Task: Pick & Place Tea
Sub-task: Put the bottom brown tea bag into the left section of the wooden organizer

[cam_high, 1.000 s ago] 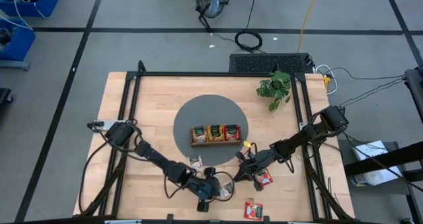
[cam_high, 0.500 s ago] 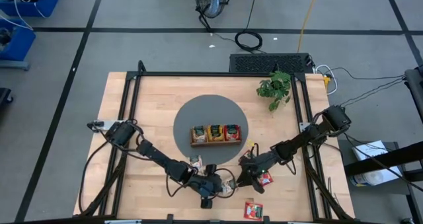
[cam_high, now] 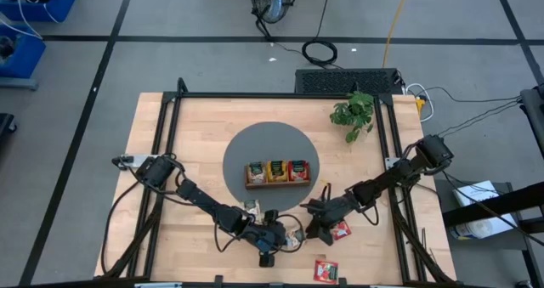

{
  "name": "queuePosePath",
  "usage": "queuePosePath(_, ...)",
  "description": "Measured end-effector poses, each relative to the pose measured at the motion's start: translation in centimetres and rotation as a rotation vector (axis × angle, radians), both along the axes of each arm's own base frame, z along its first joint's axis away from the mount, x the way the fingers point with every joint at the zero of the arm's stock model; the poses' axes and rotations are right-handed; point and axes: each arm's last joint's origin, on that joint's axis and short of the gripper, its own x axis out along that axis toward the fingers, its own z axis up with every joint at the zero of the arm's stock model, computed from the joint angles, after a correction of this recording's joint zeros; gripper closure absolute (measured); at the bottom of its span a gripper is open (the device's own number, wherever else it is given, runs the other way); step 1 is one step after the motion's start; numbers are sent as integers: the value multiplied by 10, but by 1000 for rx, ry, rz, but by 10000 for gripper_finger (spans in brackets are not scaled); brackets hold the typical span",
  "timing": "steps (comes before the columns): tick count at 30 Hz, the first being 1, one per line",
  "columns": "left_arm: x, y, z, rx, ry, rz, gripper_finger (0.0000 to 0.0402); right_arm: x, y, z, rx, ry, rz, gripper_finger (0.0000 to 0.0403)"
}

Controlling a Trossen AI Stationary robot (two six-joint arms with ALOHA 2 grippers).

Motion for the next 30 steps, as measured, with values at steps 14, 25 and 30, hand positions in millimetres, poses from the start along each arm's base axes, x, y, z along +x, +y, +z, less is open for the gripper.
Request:
queuePosePath(14,5,6,1,9,-43,37,360,-8,-11,-14,-30,212,-78,291)
queuePosePath(25,8,6,-16,-11,-30,25,360,-10,-24,-20,-54,306,-103,291)
queuePosePath(30,9,6,-17,-42,-23,13,360,-12,-26,-18,-79,316,-98,291)
